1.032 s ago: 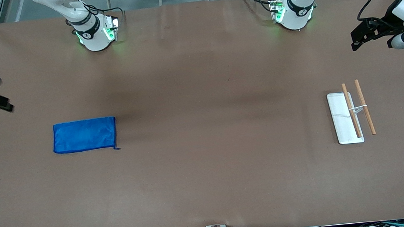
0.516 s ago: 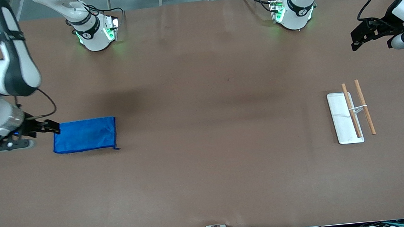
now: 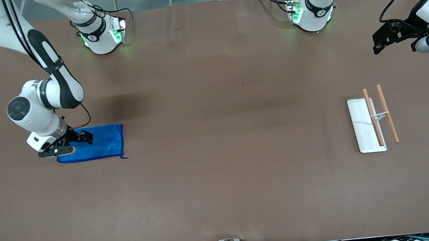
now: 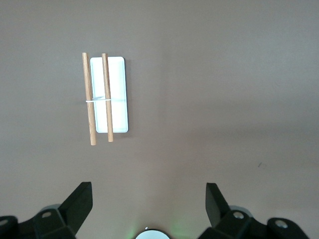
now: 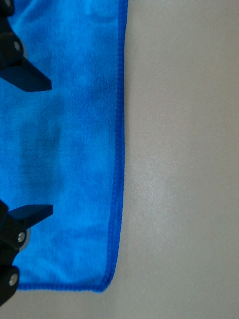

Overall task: Right arm passes towel to left arm to hang
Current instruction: 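Reach the right gripper down to the edge of the blue towel, then grasp the towel edge with the right gripper and lift it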

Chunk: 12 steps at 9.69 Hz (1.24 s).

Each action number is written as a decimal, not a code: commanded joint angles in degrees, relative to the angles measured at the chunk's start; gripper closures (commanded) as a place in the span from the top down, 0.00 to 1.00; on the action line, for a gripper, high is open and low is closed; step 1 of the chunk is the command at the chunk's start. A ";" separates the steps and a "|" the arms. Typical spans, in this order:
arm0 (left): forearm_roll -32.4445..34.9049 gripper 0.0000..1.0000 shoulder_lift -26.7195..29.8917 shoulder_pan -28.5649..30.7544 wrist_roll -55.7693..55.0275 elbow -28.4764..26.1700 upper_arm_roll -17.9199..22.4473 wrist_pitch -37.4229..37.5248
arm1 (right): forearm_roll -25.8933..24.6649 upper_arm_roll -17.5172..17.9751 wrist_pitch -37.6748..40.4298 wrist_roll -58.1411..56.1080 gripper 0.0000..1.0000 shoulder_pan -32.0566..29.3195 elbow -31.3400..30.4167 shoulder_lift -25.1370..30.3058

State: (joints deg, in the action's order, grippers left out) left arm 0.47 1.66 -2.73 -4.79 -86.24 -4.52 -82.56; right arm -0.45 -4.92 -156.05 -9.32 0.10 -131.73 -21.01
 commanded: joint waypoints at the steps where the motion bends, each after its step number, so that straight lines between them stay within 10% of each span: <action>1: 0.24 1.00 -0.51 -0.26 -0.13 -1.57 0.22 -0.23 | -0.17 -0.18 -1.10 -0.17 0.96 0.07 -0.98 -1.31; 4: 0.24 1.00 -0.51 -0.26 -0.31 -1.57 0.22 -0.23 | 0.01 -0.09 -1.19 0.18 0.81 -0.02 -1.60 -1.58; 8: 0.59 0.99 -0.78 -0.26 0.48 -1.57 0.22 -0.67 | 1.75 0.26 -0.58 1.14 0.00 -0.19 -0.90 -3.08; 12: 0.59 1.00 -0.87 -0.17 -0.31 -1.57 0.13 -0.67 | 2.64 0.35 25.63 1.41 0.00 0.16 10.14 2.89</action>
State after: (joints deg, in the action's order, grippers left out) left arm 0.47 1.40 -2.72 -4.79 -86.31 -4.47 -82.69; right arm 1.49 -4.91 -138.71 -8.49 0.13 -125.05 -21.85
